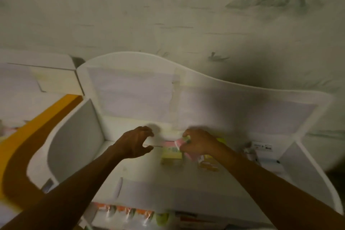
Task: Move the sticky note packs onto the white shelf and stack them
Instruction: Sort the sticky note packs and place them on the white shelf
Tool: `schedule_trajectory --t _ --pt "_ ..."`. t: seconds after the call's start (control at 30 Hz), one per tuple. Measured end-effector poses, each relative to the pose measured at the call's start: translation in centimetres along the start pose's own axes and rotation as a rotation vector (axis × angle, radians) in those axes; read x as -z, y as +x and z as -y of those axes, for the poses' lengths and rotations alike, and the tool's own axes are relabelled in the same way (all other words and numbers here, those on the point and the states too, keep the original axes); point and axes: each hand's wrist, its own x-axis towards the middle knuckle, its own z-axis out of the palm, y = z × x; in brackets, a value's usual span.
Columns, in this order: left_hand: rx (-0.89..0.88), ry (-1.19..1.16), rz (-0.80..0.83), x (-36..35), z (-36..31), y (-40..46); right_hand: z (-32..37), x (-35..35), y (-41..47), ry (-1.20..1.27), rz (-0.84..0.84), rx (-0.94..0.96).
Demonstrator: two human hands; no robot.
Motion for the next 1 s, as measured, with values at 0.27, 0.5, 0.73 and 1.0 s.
schedule_trajectory --t 0.27,0.5,0.73,1.0 --pt "0.011 -0.031 0.03 -0.6 5.1 -3.4 3.5 -5.4 2.8 0.104 -0.136 -0.269" --pt "0.004 -0.065 0.059 -1.8 8.0 -5.3 4.2 -8.0 5.2 0.223 -0.239 -0.392" --pt "0.016 -0.101 0.099 -3.0 9.5 -6.1 3.7 -10.1 7.1 0.033 -0.353 -0.317" --pt "0.01 -0.122 0.123 -3.4 10.1 -6.0 3.7 -9.6 7.1 -0.106 -0.363 -0.24"
